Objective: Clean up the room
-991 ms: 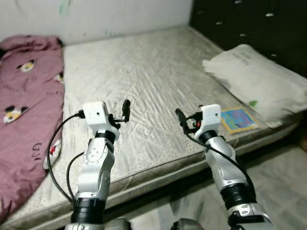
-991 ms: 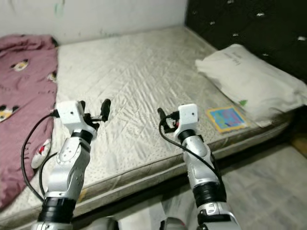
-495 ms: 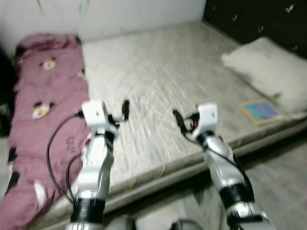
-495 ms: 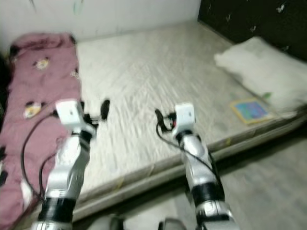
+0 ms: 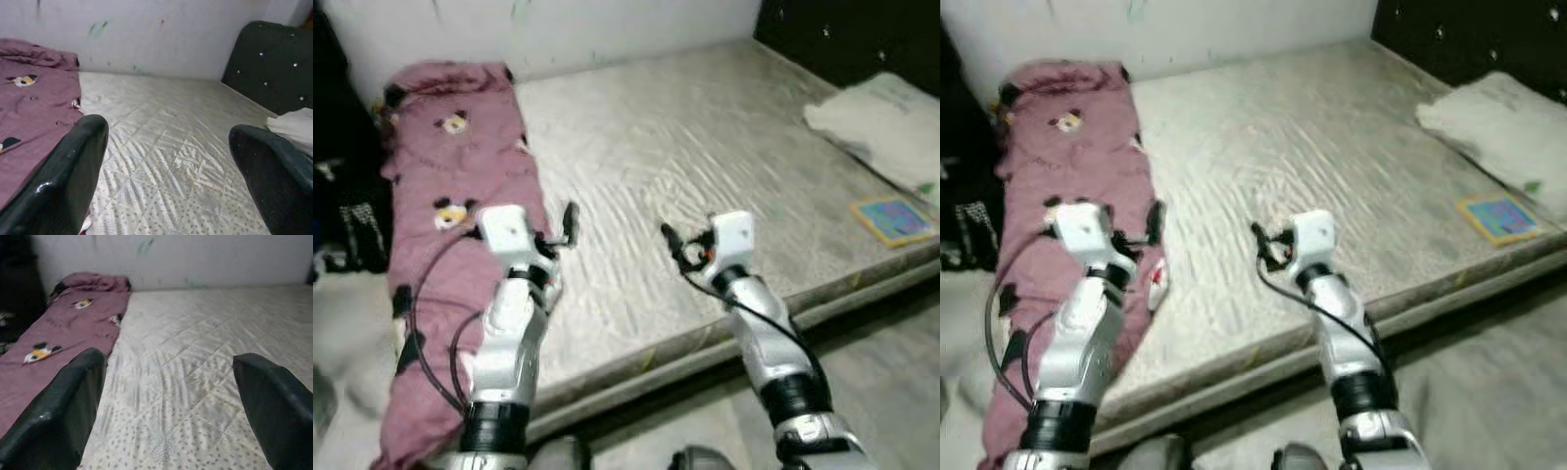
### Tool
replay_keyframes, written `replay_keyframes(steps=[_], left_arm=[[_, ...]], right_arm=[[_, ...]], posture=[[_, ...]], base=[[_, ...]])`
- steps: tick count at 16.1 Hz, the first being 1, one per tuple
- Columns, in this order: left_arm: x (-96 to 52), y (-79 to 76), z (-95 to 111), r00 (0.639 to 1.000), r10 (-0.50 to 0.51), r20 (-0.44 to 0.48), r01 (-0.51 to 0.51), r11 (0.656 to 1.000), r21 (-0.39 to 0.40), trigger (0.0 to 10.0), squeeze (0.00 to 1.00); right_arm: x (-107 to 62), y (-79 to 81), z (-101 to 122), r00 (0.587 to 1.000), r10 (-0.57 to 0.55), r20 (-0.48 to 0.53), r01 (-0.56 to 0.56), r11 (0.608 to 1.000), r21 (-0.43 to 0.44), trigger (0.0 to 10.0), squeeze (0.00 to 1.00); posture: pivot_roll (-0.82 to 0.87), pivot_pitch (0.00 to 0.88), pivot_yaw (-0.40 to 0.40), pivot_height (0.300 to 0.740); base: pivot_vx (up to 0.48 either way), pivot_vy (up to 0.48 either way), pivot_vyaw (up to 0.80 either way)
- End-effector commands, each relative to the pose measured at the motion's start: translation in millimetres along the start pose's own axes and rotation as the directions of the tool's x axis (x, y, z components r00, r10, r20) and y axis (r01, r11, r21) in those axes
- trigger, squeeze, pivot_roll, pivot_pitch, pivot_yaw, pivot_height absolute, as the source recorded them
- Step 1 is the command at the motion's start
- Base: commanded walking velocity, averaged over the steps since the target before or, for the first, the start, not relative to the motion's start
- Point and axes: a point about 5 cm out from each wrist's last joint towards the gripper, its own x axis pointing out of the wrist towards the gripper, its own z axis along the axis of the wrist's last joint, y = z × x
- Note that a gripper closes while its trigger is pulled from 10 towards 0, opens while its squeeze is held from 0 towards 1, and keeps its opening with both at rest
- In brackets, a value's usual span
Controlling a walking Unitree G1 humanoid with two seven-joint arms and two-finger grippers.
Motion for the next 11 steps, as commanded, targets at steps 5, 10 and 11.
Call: replay_keyframes(steps=[5, 10, 11], left_arm=[[1.8, 8.6, 4.9, 1.0, 0.024, 0.019, -0.024, 0.999, 0.035, 10.0, 0.0], [3.7, 9.1, 9.9, 0.998, 0.044, 0.054, -0.047, 0.998, 0.052, 10.0, 0.0], [3.9, 9.5, 10.4, 0.998, 0.046, 0.05, -0.049, 0.998, 0.048, 10.0, 0.0]], right_arm=[[7.1, 8.9, 11.0, 0.999, 0.027, 0.047, -0.027, 1.0, -0.008, 10.0, 0.0], [10.1, 12.5, 12.0, 0.998, 0.027, 0.051, -0.027, 1.0, -0.004, 10.0, 0.0], [10.7, 13.2, 12.5, 0.998, 0.028, 0.052, -0.028, 1.0, -0.003, 10.0, 0.0]], posture=[[-0.1, 0.0, 0.019, 0.74], [-0.1, 0.0, 0.021, 0.74], [-0.09, 0.0, 0.021, 0.74]], base=[[0.0, 0.476, 0.53], [0.0, 0.095, 0.08], [0.0, 0.0, 0.0]])
